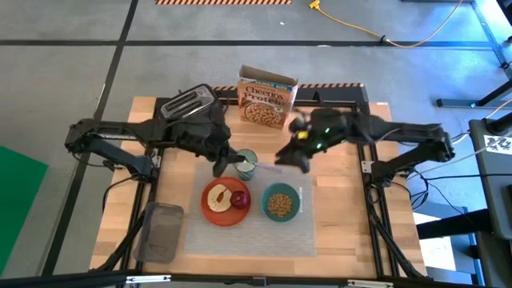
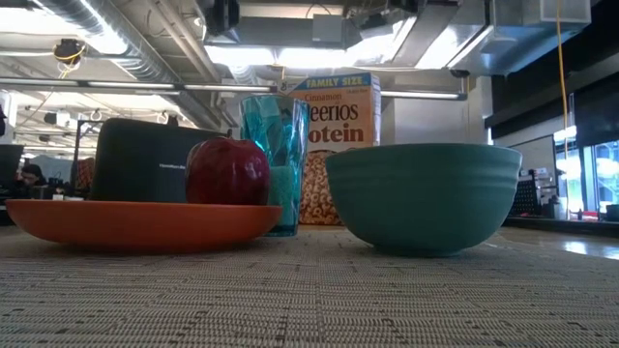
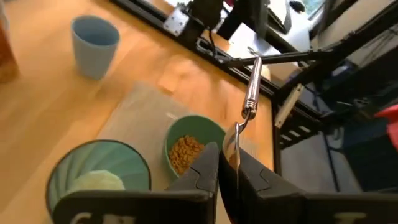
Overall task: Arrange a breakfast setting
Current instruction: Put the violet spoon on the gray placemat to the right of the green bowl
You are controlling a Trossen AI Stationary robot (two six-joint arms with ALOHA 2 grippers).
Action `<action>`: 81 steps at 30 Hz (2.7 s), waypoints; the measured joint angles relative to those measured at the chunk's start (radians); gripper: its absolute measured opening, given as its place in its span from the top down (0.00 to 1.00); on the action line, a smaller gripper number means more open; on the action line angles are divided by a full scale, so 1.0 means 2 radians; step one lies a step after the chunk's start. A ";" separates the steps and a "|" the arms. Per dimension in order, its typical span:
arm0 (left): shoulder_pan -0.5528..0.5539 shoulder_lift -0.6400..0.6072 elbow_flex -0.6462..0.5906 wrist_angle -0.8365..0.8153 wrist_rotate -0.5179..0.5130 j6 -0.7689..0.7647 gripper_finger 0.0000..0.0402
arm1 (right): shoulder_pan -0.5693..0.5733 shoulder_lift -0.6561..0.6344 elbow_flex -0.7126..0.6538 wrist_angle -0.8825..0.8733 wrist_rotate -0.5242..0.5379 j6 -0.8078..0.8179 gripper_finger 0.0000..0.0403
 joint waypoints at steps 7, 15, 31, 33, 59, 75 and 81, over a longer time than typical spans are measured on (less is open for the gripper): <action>-0.004 0.004 0.000 0.005 0.022 -0.010 0.98 | 0.010 0.041 0.000 -0.024 -0.002 -0.050 0.53; -0.016 0.003 0.000 0.008 0.024 -0.013 0.98 | 0.023 0.052 0.000 -0.020 -0.009 -0.054 0.63; -0.026 0.009 0.000 -0.021 0.018 -0.015 0.97 | 0.023 0.053 0.000 0.048 -0.016 -0.057 0.55; -0.026 0.016 0.000 -0.015 0.011 -0.019 0.97 | 0.023 0.060 0.001 0.062 -0.023 -0.046 0.51; -0.028 0.095 0.000 0.063 0.043 -0.038 0.97 | 0.023 0.108 0.000 0.011 -0.071 -0.036 0.84; -0.024 0.095 0.000 0.073 -0.002 0.003 0.86 | 0.023 0.111 0.000 0.011 -0.034 -0.027 0.98; 0.000 0.046 0.000 0.050 -0.071 0.032 0.69 | 0.017 0.111 0.000 -0.014 0.026 0.001 0.99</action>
